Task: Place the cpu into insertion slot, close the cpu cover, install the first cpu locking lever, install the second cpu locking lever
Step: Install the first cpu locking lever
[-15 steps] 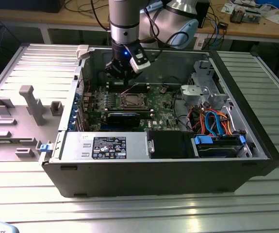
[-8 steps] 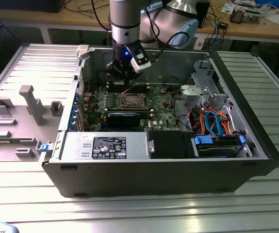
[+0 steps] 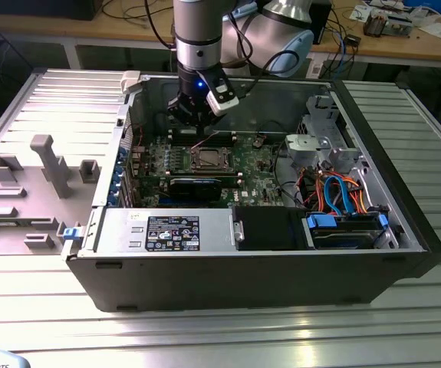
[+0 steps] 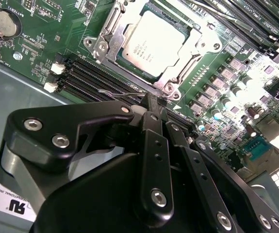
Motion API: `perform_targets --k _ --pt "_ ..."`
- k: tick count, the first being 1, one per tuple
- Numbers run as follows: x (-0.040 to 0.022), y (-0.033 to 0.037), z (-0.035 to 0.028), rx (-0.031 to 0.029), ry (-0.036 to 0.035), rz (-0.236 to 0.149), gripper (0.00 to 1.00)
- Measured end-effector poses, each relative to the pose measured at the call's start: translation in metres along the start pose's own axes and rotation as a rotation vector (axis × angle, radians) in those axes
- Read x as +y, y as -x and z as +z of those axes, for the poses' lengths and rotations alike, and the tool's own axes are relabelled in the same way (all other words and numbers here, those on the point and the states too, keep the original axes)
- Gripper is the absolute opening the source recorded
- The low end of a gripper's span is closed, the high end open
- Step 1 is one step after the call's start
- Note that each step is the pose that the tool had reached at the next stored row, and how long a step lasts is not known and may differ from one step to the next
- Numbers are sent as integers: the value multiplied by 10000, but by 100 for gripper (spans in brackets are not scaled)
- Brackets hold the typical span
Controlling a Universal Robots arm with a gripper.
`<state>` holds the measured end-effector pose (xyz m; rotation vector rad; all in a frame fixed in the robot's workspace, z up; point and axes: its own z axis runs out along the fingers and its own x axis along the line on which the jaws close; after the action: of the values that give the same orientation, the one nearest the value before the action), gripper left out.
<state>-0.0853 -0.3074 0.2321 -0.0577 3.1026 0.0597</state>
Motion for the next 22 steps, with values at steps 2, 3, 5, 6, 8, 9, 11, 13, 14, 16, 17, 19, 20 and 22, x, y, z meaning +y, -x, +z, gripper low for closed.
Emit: perform_targets --k 2,3,5,6,8,9,11,13,14,16,17,19,20,22 --pt "0 9 3 -2 1 -1 11" --pt "5 22 6 1 0 0 11" --pt "7 43 13 1 0 0 11" --pt "10 50 15 0 0 0 11" --pt "21 52 18 1 -1 1 11" --pt "26 55 20 1 0 -1 11" --pt "35 65 28 2 2 -54 11" --pt "38 71 30 6 2 -108 11" --pt "39 76 31 6 2 -109 11" --pt "48 98 34 5 3 -108 11" --pt "53 105 36 5 3 -108 11" --pt "58 133 45 6 0 -108 11" --pt "60 149 50 6 -4 -108 11" --pt "60 165 61 6 -5 -108 11"
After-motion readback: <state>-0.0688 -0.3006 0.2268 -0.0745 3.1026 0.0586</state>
